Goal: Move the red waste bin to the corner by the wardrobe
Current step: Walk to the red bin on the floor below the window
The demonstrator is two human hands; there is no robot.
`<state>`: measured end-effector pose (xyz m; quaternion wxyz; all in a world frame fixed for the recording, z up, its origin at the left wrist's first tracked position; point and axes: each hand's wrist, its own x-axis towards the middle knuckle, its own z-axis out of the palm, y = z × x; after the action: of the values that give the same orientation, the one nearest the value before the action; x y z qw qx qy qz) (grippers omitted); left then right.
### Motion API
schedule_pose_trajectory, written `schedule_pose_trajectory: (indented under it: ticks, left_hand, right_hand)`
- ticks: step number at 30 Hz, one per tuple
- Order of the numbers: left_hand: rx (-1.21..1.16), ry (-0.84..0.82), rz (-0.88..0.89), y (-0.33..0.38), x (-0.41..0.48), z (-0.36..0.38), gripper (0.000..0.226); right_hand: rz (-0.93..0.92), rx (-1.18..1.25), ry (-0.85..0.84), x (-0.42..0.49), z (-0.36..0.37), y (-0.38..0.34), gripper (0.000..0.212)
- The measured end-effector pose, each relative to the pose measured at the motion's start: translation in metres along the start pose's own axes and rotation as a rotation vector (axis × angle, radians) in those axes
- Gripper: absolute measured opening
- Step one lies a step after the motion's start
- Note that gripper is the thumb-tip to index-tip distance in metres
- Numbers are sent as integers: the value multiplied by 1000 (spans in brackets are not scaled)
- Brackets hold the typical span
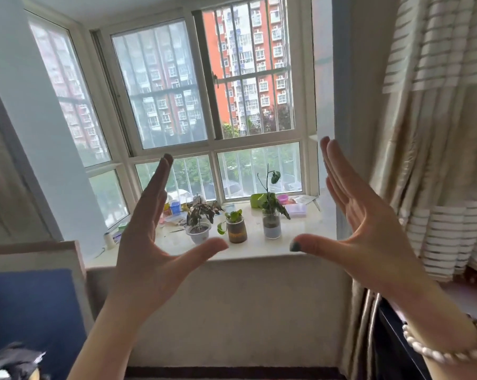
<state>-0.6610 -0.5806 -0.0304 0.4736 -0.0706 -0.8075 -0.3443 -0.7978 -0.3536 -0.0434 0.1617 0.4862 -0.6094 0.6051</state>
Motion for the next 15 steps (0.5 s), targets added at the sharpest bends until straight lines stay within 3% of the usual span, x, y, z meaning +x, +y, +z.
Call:
schedule_pose_trajectory:
  ticks: [15]
  left_hand:
    - [-5,20,-8,-129,92,48,111]
  right_hand:
    - [-31,16,-26,109,22,131,117]
